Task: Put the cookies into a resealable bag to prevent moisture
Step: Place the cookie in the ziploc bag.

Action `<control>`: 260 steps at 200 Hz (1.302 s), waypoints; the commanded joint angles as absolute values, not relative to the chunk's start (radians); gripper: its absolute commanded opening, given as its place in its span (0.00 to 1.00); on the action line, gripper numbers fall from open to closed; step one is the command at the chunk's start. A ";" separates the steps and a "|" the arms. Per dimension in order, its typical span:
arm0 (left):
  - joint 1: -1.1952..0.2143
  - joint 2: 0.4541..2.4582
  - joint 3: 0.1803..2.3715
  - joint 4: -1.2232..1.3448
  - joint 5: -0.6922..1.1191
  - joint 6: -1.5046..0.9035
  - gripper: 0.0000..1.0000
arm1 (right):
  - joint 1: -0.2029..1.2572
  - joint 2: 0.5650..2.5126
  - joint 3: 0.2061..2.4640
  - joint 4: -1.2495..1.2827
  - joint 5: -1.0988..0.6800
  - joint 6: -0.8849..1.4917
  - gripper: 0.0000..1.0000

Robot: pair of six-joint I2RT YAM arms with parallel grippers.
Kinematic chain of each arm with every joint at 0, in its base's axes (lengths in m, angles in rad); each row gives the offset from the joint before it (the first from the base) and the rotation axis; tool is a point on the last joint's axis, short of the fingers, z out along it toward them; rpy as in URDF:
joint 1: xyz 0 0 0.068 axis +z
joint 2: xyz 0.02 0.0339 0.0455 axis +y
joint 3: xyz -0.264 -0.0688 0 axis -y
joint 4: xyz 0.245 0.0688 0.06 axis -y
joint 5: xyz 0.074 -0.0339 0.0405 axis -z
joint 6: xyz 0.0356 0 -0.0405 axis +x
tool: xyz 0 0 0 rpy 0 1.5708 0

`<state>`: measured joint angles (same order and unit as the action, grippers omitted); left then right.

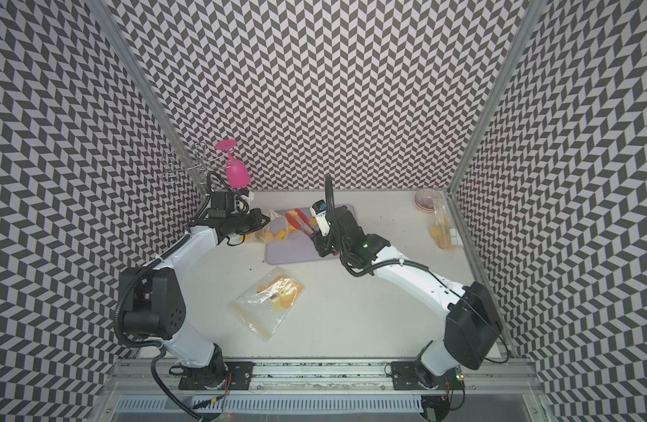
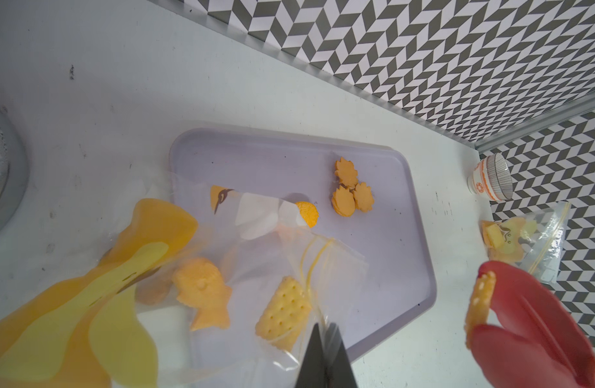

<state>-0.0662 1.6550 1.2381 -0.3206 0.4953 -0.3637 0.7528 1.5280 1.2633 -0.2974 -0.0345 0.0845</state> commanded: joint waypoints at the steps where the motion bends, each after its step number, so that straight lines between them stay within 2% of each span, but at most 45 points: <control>1: -0.072 1.662 1.264 -0.325 0.512 -0.351 0.00 | 0.762 1.559 1.299 -0.219 -0.094 0.054 0.36; 137: -0.081 1.660 1.264 -0.324 0.523 -0.342 0.00 | 0.773 1.929 1.608 -0.342 -0.146 0.044 0.34; 151: -0.082 1.664 1.270 -0.329 0.519 -0.342 0.00 | 0.773 1.932 1.614 -0.340 -0.143 0.048 0.37; 197: -0.081 1.663 1.270 -0.330 0.518 -0.340 0.00 | 0.773 1.896 1.597 -0.338 -0.119 0.048 0.56; 218: -0.080 1.663 1.271 -0.330 0.517 -0.340 0.00 | 0.772 1.875 1.590 -0.337 -0.112 0.044 0.54; 243: -0.081 1.663 1.270 -0.331 0.510 -0.339 0.00 | 0.773 1.825 1.579 -0.352 -0.114 0.050 0.47; 260: -0.079 1.660 1.270 -0.336 0.498 -0.340 0.00 | 0.774 1.730 1.482 -0.307 -0.114 0.071 0.44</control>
